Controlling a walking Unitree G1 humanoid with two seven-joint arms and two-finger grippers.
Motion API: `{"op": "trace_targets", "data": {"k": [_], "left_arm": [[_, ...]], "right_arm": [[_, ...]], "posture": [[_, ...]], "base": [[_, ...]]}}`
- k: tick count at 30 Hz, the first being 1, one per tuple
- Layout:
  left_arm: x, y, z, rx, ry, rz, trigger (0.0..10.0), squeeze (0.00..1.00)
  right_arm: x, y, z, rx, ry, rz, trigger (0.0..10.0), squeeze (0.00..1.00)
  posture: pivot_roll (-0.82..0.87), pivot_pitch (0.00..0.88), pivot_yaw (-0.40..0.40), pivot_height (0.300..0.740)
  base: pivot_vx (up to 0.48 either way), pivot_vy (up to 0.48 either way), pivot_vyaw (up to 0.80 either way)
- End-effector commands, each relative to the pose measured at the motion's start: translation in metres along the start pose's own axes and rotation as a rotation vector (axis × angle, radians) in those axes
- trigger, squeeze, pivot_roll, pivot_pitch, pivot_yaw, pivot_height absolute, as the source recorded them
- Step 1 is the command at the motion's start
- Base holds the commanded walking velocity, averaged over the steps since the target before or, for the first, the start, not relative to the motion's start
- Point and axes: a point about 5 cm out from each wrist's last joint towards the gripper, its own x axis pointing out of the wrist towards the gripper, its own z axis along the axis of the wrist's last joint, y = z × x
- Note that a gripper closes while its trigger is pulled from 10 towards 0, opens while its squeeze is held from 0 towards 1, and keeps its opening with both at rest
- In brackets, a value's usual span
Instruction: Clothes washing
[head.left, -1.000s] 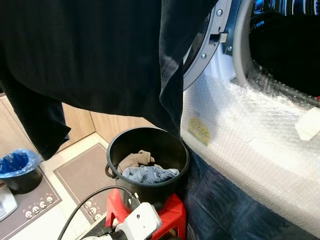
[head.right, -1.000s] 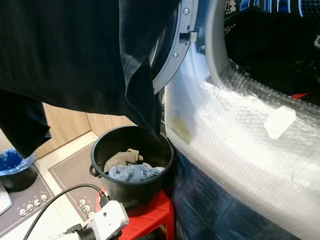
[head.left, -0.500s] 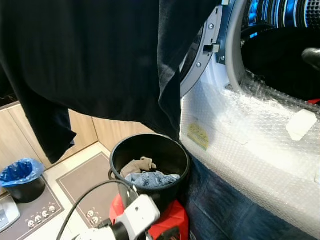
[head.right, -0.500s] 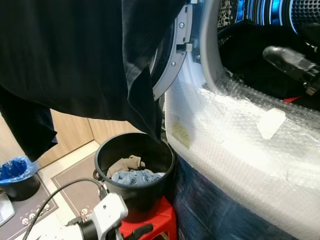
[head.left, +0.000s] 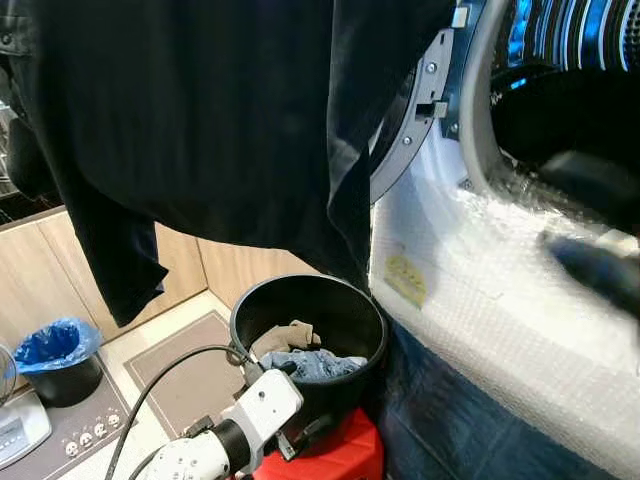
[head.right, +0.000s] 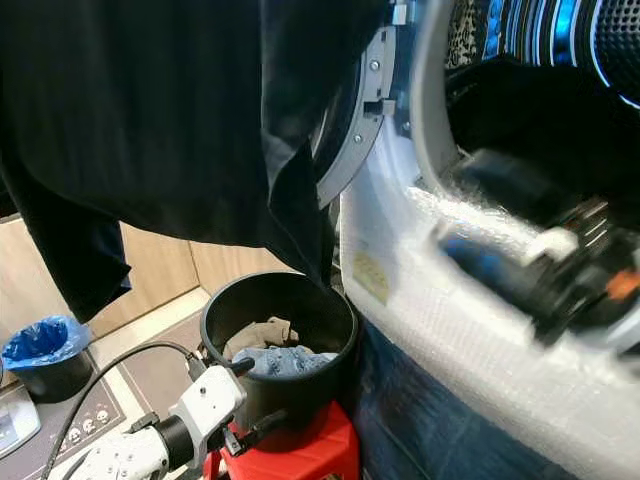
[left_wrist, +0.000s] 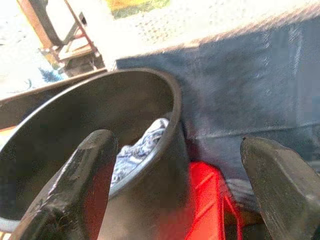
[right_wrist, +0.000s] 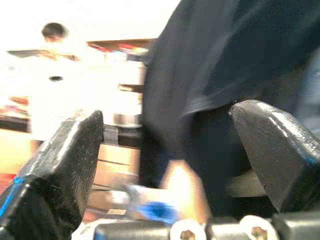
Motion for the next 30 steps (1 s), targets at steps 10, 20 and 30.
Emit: {"op": "trace_targets", "data": {"k": [10,20,30], "left_arm": [[0.013,-0.018,-0.015,0.093,-0.024,-0.118,10.0,0.0],[0.021,-0.03,-0.056,0.016,0.079,-0.272,10.0,0.0],[0.02,-0.047,-0.107,-0.086,0.261,-0.359,10.0,0.0]], "right_arm": [[-0.006,0.03,-0.07,0.259,0.254,0.106,10.0,0.0],[-0.038,0.034,-0.15,0.483,0.417,-0.01,10.0,0.0],[-0.079,0.029,-0.226,0.617,0.598,-0.219,10.0,0.0]], "posture": [[-0.1,0.0,0.009,0.74],[-0.11,0.0,0.018,0.74],[-0.11,0.0,0.021,0.74]], "base": [[0.0,0.0,0.0],[0.0,0.0,0.0],[0.0,0.0,0.0]]}}
